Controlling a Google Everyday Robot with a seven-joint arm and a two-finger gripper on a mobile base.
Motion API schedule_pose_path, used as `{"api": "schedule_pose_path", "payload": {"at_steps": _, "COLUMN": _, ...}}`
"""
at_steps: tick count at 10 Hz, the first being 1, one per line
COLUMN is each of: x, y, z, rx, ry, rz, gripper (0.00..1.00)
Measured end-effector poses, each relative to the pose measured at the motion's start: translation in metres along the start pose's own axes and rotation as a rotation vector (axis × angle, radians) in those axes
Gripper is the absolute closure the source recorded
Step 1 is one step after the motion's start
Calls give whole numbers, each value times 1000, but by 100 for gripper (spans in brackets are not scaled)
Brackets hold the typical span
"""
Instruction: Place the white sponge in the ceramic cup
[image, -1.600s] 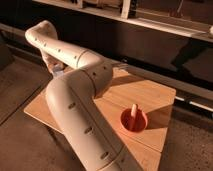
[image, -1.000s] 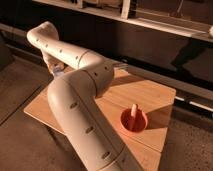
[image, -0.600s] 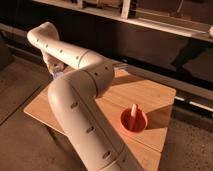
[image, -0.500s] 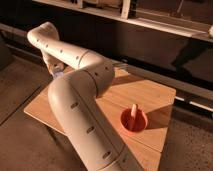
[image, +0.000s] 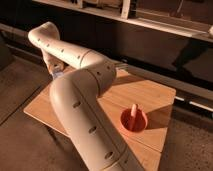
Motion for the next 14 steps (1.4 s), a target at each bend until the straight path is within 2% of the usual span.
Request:
{"api": "schedule_pose_path", "payload": {"at_steps": 8, "x": 10, "y": -7, "z": 4, "rx": 4, "ry": 14, "rz": 13, "gripper": 100}}
{"api": "schedule_pose_path", "payload": {"at_steps": 9, "x": 10, "y": -7, "z": 4, "rx": 7, "ry": 16, "rz": 12, "gripper": 96}}
{"api": "schedule_pose_path", "payload": {"at_steps": 12, "x": 12, "y": -7, "z": 4, "rx": 14, "ry": 22, "rz": 9, "gripper": 68}}
{"api": "schedule_pose_path", "payload": {"at_steps": 14, "x": 12, "y": -8, "z": 3, "rx": 18, "ry": 23, "rz": 7, "gripper": 44}}
